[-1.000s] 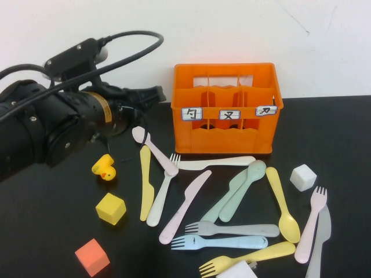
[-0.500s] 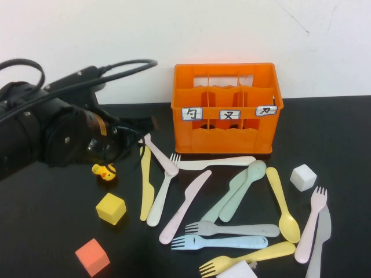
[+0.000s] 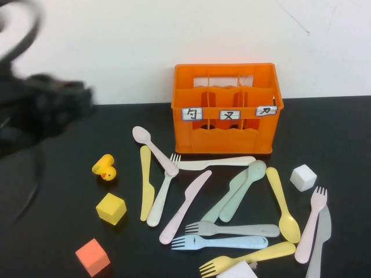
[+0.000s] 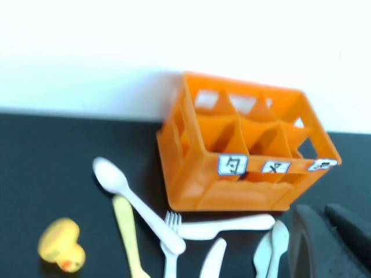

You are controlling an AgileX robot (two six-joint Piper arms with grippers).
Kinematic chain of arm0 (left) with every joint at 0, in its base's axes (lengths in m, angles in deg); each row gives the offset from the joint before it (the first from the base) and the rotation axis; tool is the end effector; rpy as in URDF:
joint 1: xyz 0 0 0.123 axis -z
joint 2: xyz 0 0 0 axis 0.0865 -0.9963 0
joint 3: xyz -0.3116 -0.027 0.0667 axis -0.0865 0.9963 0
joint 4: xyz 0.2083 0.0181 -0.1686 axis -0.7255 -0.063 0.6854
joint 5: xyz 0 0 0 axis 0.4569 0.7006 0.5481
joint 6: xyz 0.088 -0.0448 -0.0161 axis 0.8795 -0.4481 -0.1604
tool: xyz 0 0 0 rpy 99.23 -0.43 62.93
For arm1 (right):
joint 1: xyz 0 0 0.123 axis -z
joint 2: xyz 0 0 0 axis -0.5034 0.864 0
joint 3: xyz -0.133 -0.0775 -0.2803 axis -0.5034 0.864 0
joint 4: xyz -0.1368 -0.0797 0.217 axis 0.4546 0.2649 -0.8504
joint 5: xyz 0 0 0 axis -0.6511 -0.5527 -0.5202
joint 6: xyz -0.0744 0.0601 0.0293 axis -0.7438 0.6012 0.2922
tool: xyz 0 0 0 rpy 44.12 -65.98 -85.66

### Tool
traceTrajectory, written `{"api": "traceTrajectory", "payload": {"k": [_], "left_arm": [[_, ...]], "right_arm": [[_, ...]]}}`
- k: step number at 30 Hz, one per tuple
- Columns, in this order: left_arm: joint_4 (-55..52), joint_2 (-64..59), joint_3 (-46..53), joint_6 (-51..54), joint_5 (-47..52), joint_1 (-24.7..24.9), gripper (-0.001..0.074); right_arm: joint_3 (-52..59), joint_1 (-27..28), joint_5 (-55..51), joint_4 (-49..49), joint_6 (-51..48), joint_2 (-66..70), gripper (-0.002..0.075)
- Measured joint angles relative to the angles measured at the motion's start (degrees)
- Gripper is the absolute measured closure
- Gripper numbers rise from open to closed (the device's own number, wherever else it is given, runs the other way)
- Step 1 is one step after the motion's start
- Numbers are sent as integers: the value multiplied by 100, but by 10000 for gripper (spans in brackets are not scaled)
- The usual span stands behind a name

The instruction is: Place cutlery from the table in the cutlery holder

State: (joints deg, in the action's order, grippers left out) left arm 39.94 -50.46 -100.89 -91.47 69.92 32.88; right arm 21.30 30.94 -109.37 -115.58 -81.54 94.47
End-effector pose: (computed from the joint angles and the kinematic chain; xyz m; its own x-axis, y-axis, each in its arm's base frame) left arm 0.1889 -0.0923 0.4287 -0.4354 -0.2779 -0.8563 0.2401 0.8809 -0.4079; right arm 0.0740 0.0386 0.2961 -0.2153 -0.5883 -0.7795 -0.5971 0.7109 -0.3716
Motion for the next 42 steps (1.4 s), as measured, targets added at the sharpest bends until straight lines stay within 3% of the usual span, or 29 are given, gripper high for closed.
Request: {"api": "traceTrajectory", "payload": {"k": [7,12,18,42], "left_arm": [[-475,1795,1858,197,-1213,0,735],[-750,2636,3272,209,-2064,0,736],[-854,2917,4229,219,-2766,0,736],[-1130,2929,4392,219,-2985,0,736]], "right_arm": [[0,0,-294,1678,1587,-890,728],[-9,0,-415,1777,1895,-1253,728],[303,0,-417,1715,1938,-1288,728],[334,0,-383,1530,1948,-1288,728]]}}
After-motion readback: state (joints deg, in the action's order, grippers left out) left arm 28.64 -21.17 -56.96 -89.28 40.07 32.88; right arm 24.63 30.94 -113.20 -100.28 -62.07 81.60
